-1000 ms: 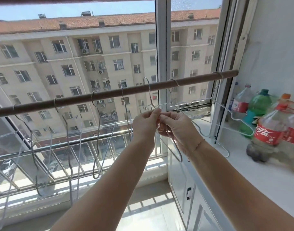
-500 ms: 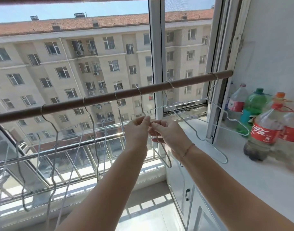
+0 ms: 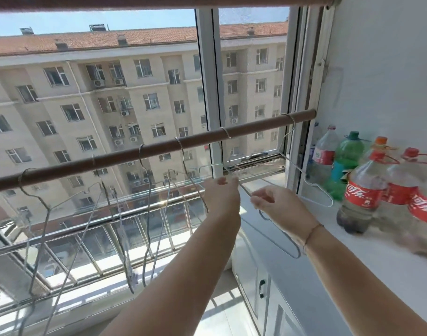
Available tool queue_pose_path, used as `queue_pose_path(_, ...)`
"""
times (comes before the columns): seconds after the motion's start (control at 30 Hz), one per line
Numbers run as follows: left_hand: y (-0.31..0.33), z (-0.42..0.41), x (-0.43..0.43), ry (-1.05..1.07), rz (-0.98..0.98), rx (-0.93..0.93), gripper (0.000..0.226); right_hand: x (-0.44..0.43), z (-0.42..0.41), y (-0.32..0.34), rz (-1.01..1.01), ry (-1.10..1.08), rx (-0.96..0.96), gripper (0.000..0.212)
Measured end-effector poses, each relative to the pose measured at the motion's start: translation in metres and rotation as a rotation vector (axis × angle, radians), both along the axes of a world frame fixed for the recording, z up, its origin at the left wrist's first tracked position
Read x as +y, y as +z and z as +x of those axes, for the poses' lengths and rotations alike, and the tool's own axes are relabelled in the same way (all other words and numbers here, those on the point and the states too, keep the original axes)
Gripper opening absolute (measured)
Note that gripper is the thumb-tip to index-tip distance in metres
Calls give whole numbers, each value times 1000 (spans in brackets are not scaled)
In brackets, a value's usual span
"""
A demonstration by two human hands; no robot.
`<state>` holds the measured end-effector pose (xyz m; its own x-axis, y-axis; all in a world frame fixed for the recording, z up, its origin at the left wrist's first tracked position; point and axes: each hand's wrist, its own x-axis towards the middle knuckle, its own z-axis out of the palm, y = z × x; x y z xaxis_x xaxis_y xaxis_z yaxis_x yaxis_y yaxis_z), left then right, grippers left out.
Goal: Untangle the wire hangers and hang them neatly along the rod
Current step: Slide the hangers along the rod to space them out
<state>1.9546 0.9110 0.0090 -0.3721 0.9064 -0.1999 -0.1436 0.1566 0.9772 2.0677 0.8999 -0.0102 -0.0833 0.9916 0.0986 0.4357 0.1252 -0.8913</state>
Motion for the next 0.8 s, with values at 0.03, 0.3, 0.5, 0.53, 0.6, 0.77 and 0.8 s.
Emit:
queue_pose_path(0.03,-3,1,3,-2,-1,-9,34,0,0,-1,-13,17,29,12)
queue_pose_path(0.3,23,8,25,46,94,-70,17,25,-13,16,49,32,187,12)
queue_pose_path(0.5,14,11,40,66,19,-63,23,40,-14,8,6,46,162,20)
queue_pose_path(0.53,6,12,41,63,2,-64,23,39,-12,2,-22,47,152,19)
queue_pose_path(0.6,-13,16,39,56,-27,-66,20,34,-7,-12,-87,63,156,16)
queue_pose_path(0.77,-64,31,16,-6,-63,25,25,26,12,-42,-119,-8,133,17)
queue_pose_path(0.8,-73,32,11,-18,-65,60,25,26,16,-47,-106,-49,129,15)
